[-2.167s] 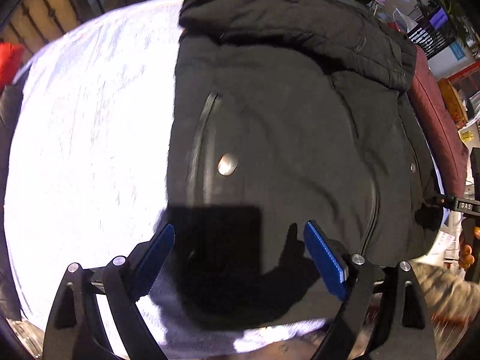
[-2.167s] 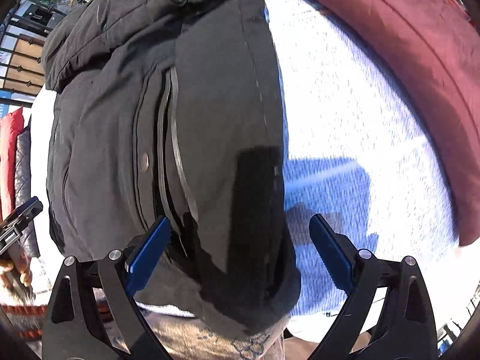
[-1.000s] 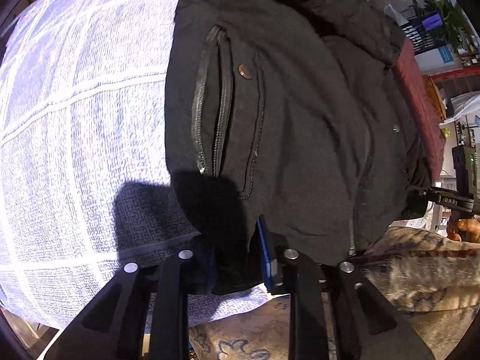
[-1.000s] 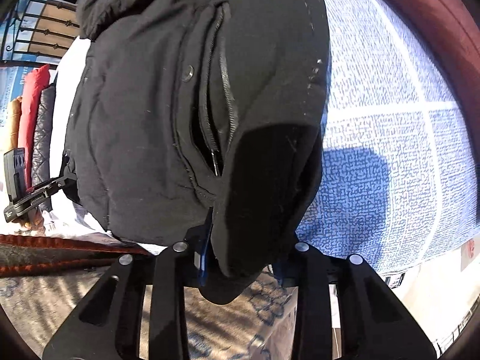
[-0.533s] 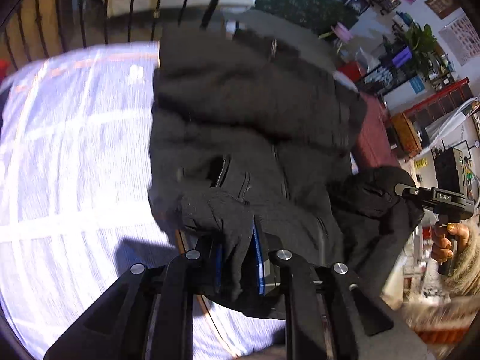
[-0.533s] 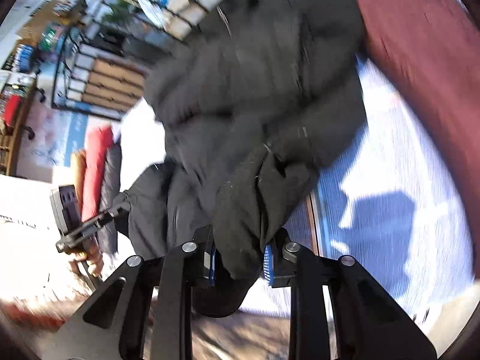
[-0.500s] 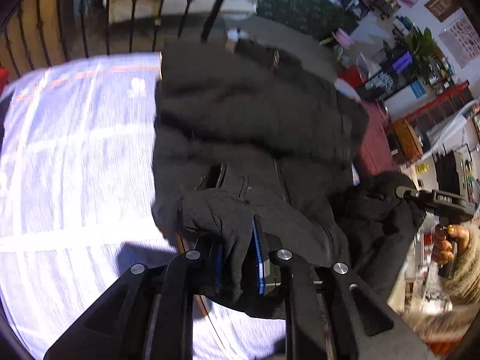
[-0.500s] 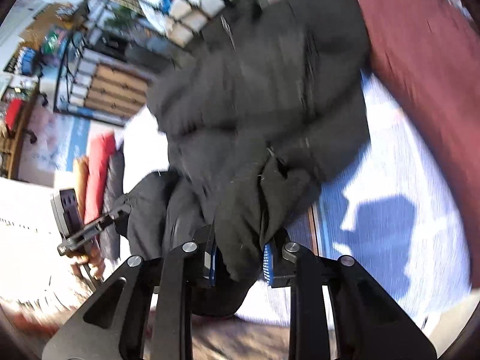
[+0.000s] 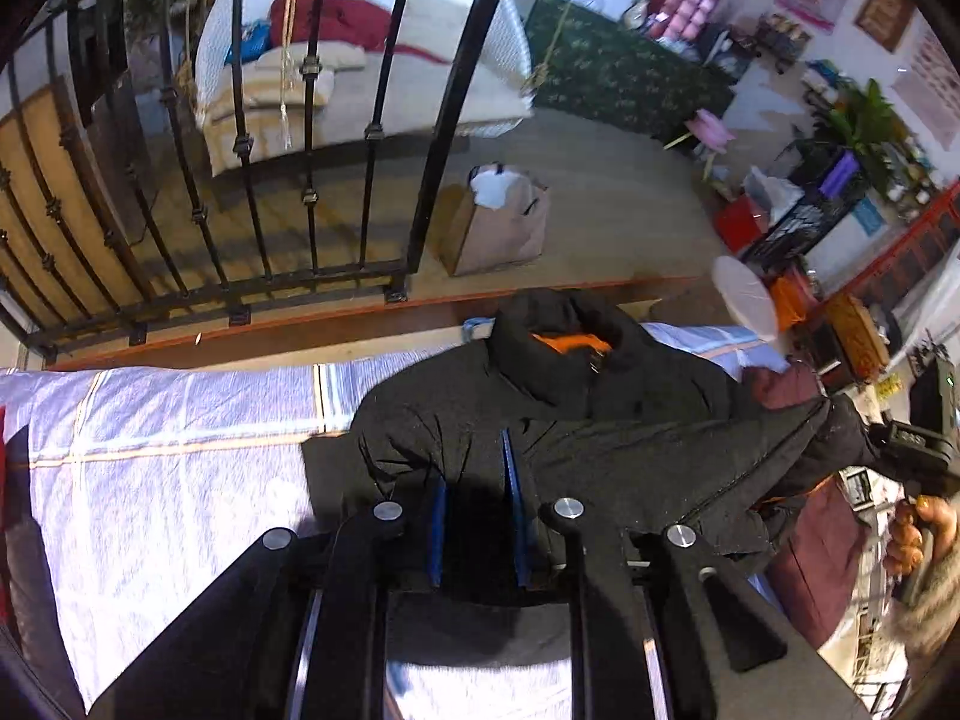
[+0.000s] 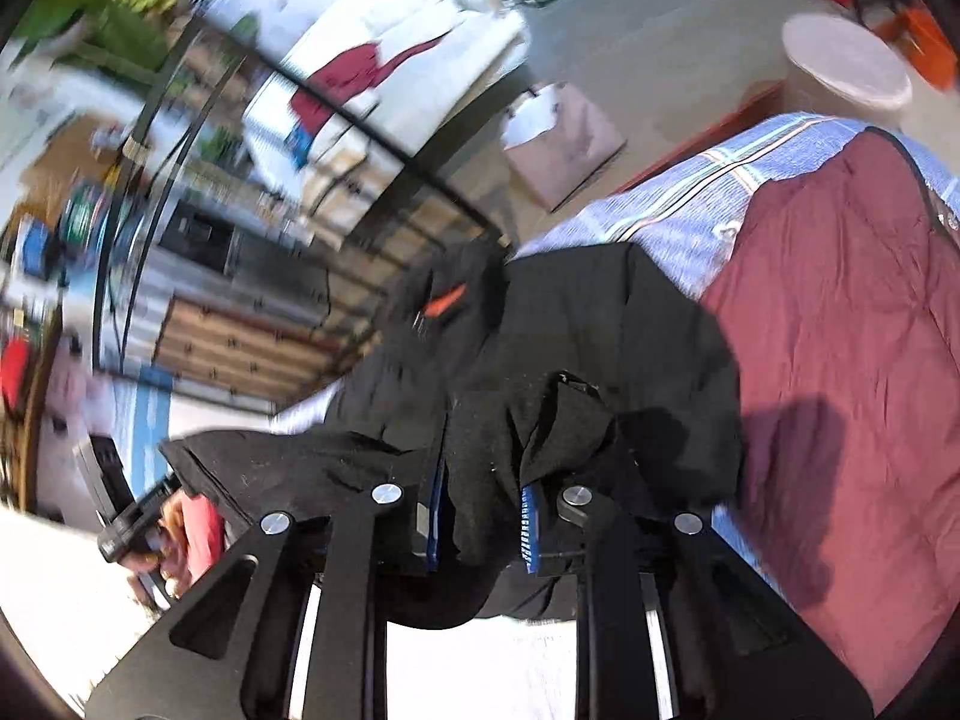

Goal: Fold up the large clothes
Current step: 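Grasp the jacket hem with both grippers and lift it toward the collar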

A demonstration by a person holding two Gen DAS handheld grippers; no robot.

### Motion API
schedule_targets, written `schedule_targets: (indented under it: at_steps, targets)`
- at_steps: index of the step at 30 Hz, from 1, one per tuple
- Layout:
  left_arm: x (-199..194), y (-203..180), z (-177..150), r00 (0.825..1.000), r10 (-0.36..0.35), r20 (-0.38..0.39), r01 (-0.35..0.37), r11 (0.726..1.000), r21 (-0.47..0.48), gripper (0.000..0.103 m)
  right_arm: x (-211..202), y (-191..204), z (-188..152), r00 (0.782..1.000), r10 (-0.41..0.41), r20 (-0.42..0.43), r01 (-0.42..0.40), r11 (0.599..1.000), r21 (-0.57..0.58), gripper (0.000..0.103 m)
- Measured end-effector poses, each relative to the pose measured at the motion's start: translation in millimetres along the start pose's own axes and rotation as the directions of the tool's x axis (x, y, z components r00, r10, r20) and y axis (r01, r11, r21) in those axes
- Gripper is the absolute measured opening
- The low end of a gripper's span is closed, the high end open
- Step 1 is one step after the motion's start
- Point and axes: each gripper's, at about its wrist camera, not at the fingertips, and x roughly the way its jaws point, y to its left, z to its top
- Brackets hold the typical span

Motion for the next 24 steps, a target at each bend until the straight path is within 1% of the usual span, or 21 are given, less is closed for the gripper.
schedule_targets:
  at_steps: [1, 3, 4, 5, 6, 8, 9, 10, 14, 16, 17, 18, 19, 20, 21, 22, 23, 24]
  targets:
    - [15.6, -2.3, 7.1, 1.000, 0.018, -0.024, -0.018, 1.000, -0.007, 0.016, 10.0, -7.1, 9.1, 1.000, -0.015, -0.008, 0.015, 0.999, 0.031, 0.020]
    - [38.9, -4.7, 14.3, 0.997, 0.051, -0.066, -0.052, 0.998, -0.024, 0.017, 31.3, -15.0, 16.1, 0.999, -0.033, -0.034, 0.035, 0.997, 0.068, 0.020]
    - [50.2, -3.6, 16.7, 0.994, 0.064, -0.087, -0.068, 0.997, -0.038, 0.020, 40.2, -13.8, 16.7, 0.998, -0.039, -0.042, 0.042, 0.996, 0.081, 0.020]
    - [61.8, -2.1, 19.8, 0.992, 0.072, -0.101, -0.078, 0.995, -0.060, 0.020, 52.3, -15.8, 17.5, 0.998, -0.045, -0.052, 0.050, 0.994, 0.100, 0.020]
    - [71.2, 1.4, 22.5, 0.992, 0.067, -0.108, -0.077, 0.993, -0.090, 0.021, 60.2, -20.5, 19.6, 0.997, -0.045, -0.057, 0.052, 0.992, 0.112, 0.020]
    - [82.9, 11.3, 26.0, 0.993, 0.056, -0.106, -0.071, 0.988, -0.140, 0.027, 71.9, -26.9, 21.9, 0.997, -0.043, -0.059, 0.050, 0.990, 0.132, 0.020]
    - [85.8, 18.0, 27.0, 0.994, 0.046, -0.102, -0.063, 0.984, -0.169, 0.032, 76.9, -29.9, 22.2, 0.997, -0.043, -0.062, 0.052, 0.989, 0.141, 0.020]
    - [88.3, 23.9, 27.4, 0.994, 0.029, -0.101, -0.049, 0.980, -0.195, 0.035, 82.9, -33.3, 23.9, 0.997, -0.043, -0.068, 0.053, 0.987, 0.151, 0.021]
    - [96.6, 46.7, 36.2, 0.993, -0.059, -0.107, 0.027, 0.960, -0.278, 0.041, 94.6, -39.0, 28.4, 0.996, -0.035, -0.080, 0.049, 0.982, 0.184, 0.022]
    - [92.6, 58.8, 39.5, 0.991, -0.105, -0.087, 0.070, 0.939, -0.336, 0.047, 97.3, -43.1, 30.3, 0.996, -0.022, -0.088, 0.040, 0.977, 0.208, 0.023]
    - [91.4, 64.2, 39.9, 0.990, -0.121, -0.072, 0.086, 0.925, -0.369, 0.048, 98.0, -45.3, 30.6, 0.996, -0.011, -0.091, 0.032, 0.973, 0.227, 0.026]
    - [87.5, 69.9, 40.5, 0.990, -0.131, -0.054, 0.099, 0.910, -0.402, 0.053, 99.8, -48.3, 31.8, 0.996, 0.003, -0.092, 0.021, 0.968, 0.252, 0.026]
    - [83.8, 75.2, 41.0, 0.991, -0.132, -0.034, 0.104, 0.896, -0.431, 0.059, 101.0, -51.7, 32.8, 0.995, 0.017, -0.094, 0.009, 0.960, 0.279, 0.027]
    - [77.1, 80.3, 42.4, 0.996, -0.088, -0.017, 0.071, 0.891, -0.448, 0.068, 101.4, -56.6, 34.2, 0.995, 0.039, -0.097, -0.005, 0.946, 0.324, 0.029]
    - [70.0, 83.5, 43.8, 1.000, -0.026, -0.005, 0.021, 0.894, -0.448, 0.083, 101.7, -60.2, 35.4, 0.994, 0.054, -0.098, -0.015, 0.932, 0.361, 0.030]
    - [61.7, 86.7, 44.5, 0.999, 0.031, 0.019, -0.019, 0.898, -0.440, 0.084, 100.3, -63.7, 35.9, 0.992, 0.078, -0.095, -0.033, 0.915, 0.403, 0.033]
    - [54.2, 89.9, 45.4, 0.997, 0.066, 0.035, -0.045, 0.906, -0.420, 0.084, 98.6, -64.9, 35.8, 0.992, 0.094, -0.088, -0.047, 0.902, 0.429, 0.039]
    - [51.0, 92.1, 45.3, 0.997, 0.075, 0.032, -0.056, 0.912, -0.405, 0.084, 94.7, -63.9, 35.8, 0.991, 0.107, -0.076, -0.061, 0.892, 0.449, 0.042]
